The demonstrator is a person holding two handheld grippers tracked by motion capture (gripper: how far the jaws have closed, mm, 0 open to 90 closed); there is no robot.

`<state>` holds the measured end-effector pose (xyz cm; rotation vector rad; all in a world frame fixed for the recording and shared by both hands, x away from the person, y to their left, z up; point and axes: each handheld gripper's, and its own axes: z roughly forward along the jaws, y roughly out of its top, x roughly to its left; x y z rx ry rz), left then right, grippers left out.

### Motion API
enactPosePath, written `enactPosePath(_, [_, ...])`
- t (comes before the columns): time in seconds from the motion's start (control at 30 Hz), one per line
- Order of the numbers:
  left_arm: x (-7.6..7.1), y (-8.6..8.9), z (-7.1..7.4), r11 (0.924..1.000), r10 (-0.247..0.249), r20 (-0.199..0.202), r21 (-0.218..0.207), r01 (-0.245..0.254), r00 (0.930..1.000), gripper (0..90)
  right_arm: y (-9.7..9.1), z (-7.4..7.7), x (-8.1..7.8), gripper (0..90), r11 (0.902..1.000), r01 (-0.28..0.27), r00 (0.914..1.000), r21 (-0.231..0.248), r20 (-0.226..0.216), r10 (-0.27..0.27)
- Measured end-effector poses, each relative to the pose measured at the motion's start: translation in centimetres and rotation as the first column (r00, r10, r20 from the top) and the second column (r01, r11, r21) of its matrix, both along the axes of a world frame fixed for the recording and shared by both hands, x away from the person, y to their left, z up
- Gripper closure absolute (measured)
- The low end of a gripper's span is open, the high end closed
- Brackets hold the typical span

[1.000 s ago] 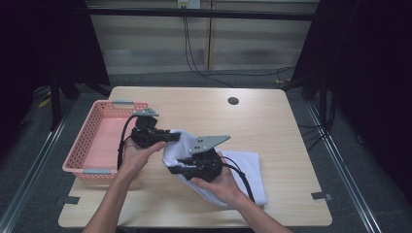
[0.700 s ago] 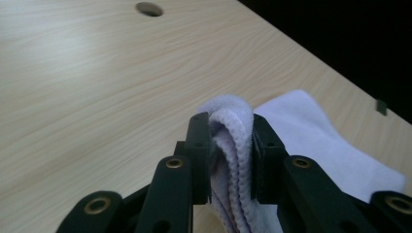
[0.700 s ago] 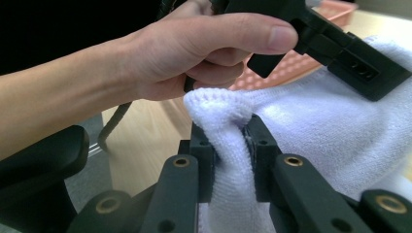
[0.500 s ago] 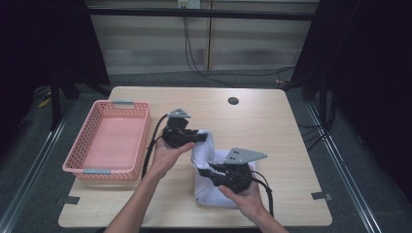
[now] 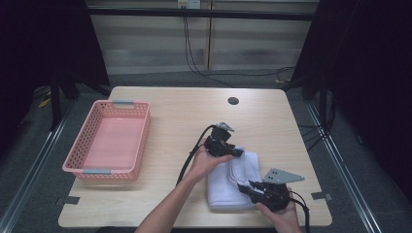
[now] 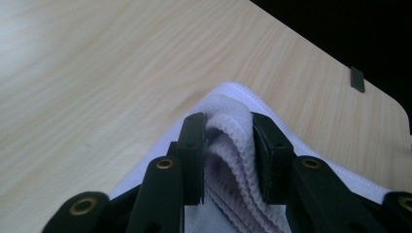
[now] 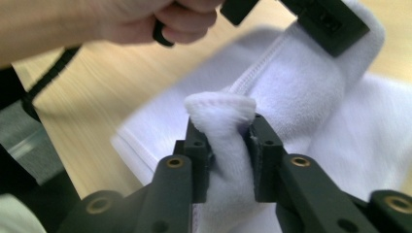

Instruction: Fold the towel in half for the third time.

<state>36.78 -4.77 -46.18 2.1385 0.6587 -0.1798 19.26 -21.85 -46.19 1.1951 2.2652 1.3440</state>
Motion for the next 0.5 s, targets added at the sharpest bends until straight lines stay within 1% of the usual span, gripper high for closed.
enactPosePath(0.03, [-0.1,-0.3,-0.1,1.0000,-0.008,-0.004,-0.004,0.008,1.0000,65.8,-0.4,-0.3,-0.3,72.0,0.9999,-0.001,0.9999,-0.010,-0.011,0.000])
enactPosePath(0.07, [-0.2,-0.6,-0.1,0.9998,-0.006,-0.015,-0.019,0.006,0.9999,63.1,-0.8,-0.5,-0.5,70.3,0.9997,0.011,0.9998,-0.022,-0.018,-0.011])
enactPosePath(0.1, [-0.3,-0.9,0.0,0.9995,-0.007,-0.015,-0.031,0.007,0.9999,60.7,-1.3,-0.6,-0.8,67.8,0.9991,0.028,0.9992,-0.031,-0.029,-0.029])
enactPosePath(0.13, [-0.4,-1.1,0.3,0.9990,-0.011,-0.005,-0.042,0.011,0.9999,57.9,-1.9,-0.7,-1.0,63.9,0.9983,0.040,0.9987,-0.042,-0.030,-0.041])
enactPosePath(0.17, [-0.5,-1.1,0.5,0.9983,-0.008,-0.001,-0.058,0.008,1.0000,54.1,-2.5,-0.7,-1.2,60.9,0.9965,0.069,0.9968,-0.047,-0.037,-0.071])
enactPosePath(0.23, [-0.6,-0.9,1.3,0.9962,0.008,0.013,-0.087,-0.007,0.9999,47.2,-3.4,-0.5,-1.6,58.3,0.9950,0.084,0.9955,-0.054,-0.040,-0.086])
enactPosePath(0.27, [-0.6,-0.5,1.7,0.9952,0.013,0.024,-0.097,-0.010,0.9996,45.0,-3.8,-0.4,-1.7,54.1,0.9943,0.094,0.9947,-0.051,-0.037,-0.096])
enactPosePath(0.3, [-0.6,0.0,2.0,0.9943,0.022,0.034,-0.105,-0.018,0.9992,44.0,-4.1,-0.1,-1.9,50.4,0.9953,0.088,0.9955,-0.039,-0.031,-0.089])
enactPosePath(0.33, [-0.6,0.4,2.2,0.9944,0.031,0.041,-0.103,-0.026,0.9987,43.7,-4.3,0.2,-2.0,47.5,0.9949,0.090,0.9958,-0.045,-0.015,-0.091])
enactPosePath(0.37, [-0.6,1.0,2.4,0.9938,0.039,0.045,-0.106,-0.034,0.9982,43.0,-4.5,0.6,-1.8,44.4,0.9941,0.098,0.9951,-0.047,-0.009,-0.098])
enactPosePath(0.4, [-0.6,1.6,2.5,0.9933,0.046,0.045,-0.108,-0.041,0.9979,43.0,-4.6,0.9,-1.5,42.4,0.9942,0.103,0.9945,-0.031,-0.012,-0.104])
enactPosePath(0.43, [-0.7,2.1,2.5,0.9927,0.056,0.048,-0.109,-0.050,0.9973,43.0,-4.7,1.2,-1.1,40.4,0.9928,0.118,0.9930,-0.021,-0.005,-0.118])
enactPosePath(0.47, [-0.9,2.7,2.6,0.9922,0.061,0.049,-0.112,-0.055,0.9970,43.2,-4.8,1.4,-0.6,37.6,0.9916,0.128,0.9918,-0.020,0.008,-0.128])
enactPosePath(0.5, [-1.1,3.3,2.5,0.9928,0.058,0.051,-0.108,-0.053,0.9970,44.8,-4.8,1.6,-0.1,36.1,0.9907,0.134,0.9909,-0.019,0.008,-0.134])
